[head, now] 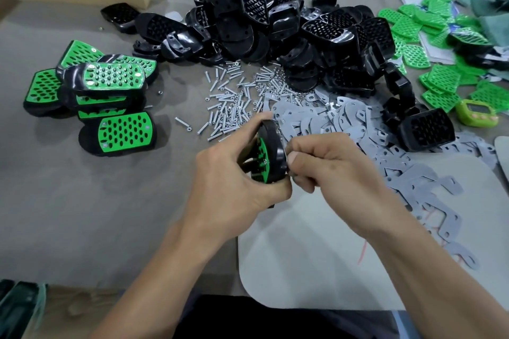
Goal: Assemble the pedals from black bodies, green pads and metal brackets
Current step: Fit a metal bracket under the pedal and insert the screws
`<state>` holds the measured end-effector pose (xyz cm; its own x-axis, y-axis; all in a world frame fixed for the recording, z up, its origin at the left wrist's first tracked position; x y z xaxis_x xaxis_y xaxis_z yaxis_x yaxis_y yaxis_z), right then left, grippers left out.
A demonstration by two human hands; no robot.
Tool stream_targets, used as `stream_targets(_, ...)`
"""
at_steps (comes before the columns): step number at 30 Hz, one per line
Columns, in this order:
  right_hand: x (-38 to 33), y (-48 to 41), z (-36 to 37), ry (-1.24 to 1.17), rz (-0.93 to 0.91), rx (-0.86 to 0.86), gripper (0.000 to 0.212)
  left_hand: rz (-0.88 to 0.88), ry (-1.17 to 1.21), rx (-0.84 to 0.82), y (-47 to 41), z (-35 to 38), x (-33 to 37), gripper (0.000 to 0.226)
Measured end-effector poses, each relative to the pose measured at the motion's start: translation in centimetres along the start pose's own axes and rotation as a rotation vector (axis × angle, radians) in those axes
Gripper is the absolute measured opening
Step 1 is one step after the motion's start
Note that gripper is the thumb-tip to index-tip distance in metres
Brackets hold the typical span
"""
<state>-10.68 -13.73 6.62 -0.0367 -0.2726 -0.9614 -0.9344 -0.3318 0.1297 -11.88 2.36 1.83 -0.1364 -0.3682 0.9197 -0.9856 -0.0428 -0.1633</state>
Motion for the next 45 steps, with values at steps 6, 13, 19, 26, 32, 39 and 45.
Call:
stream_targets(6,1.7,-0.2,0.1,-0.133,0.028,0.066,0.012,-0.01,-0.085,-0.011,-0.2,-0.2,-0.1,0.081)
stream_targets(13,2.4,0.1,0.2,-0.086,0.059,0.092,0.015,0.1,-0.331,-0.025,-0.4,-0.4,0.5,0.081)
stream_targets(19,1.7,0.3,-0.5,-0.187,0.122,-0.037,0.039,0.221,-0.42,-0.006,-0.3,-0.4,1.1,0.081)
stream_targets(26,0.5,0.3,-0.3,0.082,-0.022,0.079,0.017,0.032,-0.128,-0.031,-0.8,-0.4,1.0,0.076)
stream_targets(32,0.0,0.9,0.4,0.256,-0.158,0.2,0.023,0.06,-0.107,-0.048,-0.8,-0.4,1.2,0.066)
stream_targets(39,0.8,0.7,0.9,-0.173,0.082,0.07,0.03,0.16,-0.299,-0.013,-0.6,-1.1,1.1,0.083)
stream_targets(45,0.1,1.2,1.0,0.21,-0.14,0.168,0.011,0.064,-0.045,-0.069,-1.1,-0.9,0.4,0.073)
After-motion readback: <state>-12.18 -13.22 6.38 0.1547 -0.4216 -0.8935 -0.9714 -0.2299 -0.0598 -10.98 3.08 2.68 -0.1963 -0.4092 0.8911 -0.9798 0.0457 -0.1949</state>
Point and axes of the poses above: each hand's wrist, its own y-axis away from the middle knuckle, its own z-axis out of the palm, x = y × z, the point moved 1 cm from there along -y, towards the middle knuckle, and after that the axes turned 5 degrees about -y, right-handed, at the moved point
